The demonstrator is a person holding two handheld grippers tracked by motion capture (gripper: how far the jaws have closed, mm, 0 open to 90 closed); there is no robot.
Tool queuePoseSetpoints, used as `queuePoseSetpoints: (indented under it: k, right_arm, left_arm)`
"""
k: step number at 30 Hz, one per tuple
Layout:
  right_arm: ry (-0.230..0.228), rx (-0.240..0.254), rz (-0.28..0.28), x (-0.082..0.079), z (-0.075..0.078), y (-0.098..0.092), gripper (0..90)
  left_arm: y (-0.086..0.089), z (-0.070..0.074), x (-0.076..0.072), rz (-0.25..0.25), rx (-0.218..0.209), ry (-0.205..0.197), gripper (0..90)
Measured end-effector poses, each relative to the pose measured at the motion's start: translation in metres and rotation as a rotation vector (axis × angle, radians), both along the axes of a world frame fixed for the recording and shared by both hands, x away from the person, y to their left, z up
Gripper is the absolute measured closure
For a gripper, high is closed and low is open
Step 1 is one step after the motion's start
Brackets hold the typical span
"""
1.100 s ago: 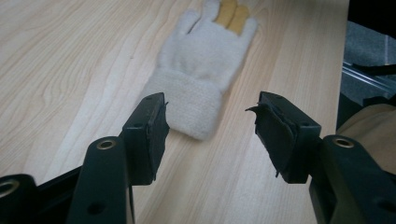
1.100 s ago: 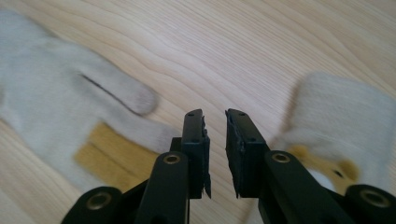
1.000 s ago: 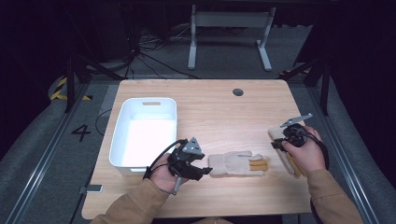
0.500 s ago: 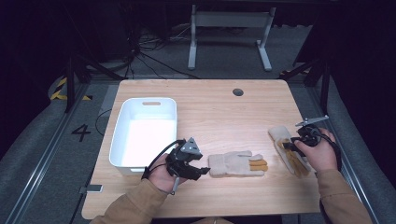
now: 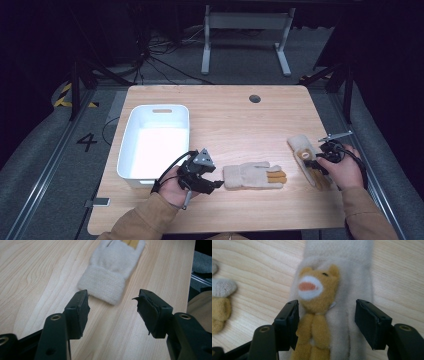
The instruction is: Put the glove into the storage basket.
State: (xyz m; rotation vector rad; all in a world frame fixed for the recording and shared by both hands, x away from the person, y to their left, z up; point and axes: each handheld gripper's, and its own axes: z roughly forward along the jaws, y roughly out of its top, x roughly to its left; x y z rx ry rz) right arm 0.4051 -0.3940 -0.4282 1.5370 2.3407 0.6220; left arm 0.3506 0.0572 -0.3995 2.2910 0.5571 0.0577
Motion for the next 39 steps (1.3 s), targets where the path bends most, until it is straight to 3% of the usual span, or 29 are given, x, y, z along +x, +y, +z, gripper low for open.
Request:
queuePoseSetpoints:
  k: [7,9,11,16,19,24,39]
  right_arm:
    - [0.021,-0.012,-0.001,0.0,-0.005,0.002,38.8]
    - [0.028,-0.022,0.013,0.001,-0.005,0.002,46.3]
    - [0.052,-0.025,0.027,0.001,-0.002,0.004,59.5]
    - [0.087,-0.057,0.06,0.001,0.002,0.007,70.6]
    - [0.074,-0.079,0.069,0.001,0.003,0.008,72.9]
    - [0.039,-0.074,0.065,0.0,0.011,0.009,74.0]
    - [-0.051,-0.084,0.184,-0.01,0.052,0.035,73.7]
  left_arm:
    - [0.001,-0.001,0.002,0.005,0.004,0.007,42.6]
    - [0.001,-0.001,0.002,0.004,0.004,0.005,42.6]
    - [0.001,-0.002,0.002,0.003,0.007,0.005,42.6]
    - [0.001,-0.002,0.002,0.003,0.006,0.004,42.5]
    - [0.001,-0.002,0.002,0.0,0.009,0.005,42.5]
    - [0.0,-0.002,0.002,0.001,0.009,0.007,42.5]
    - [-0.001,-0.002,0.001,-0.003,0.012,0.002,42.5]
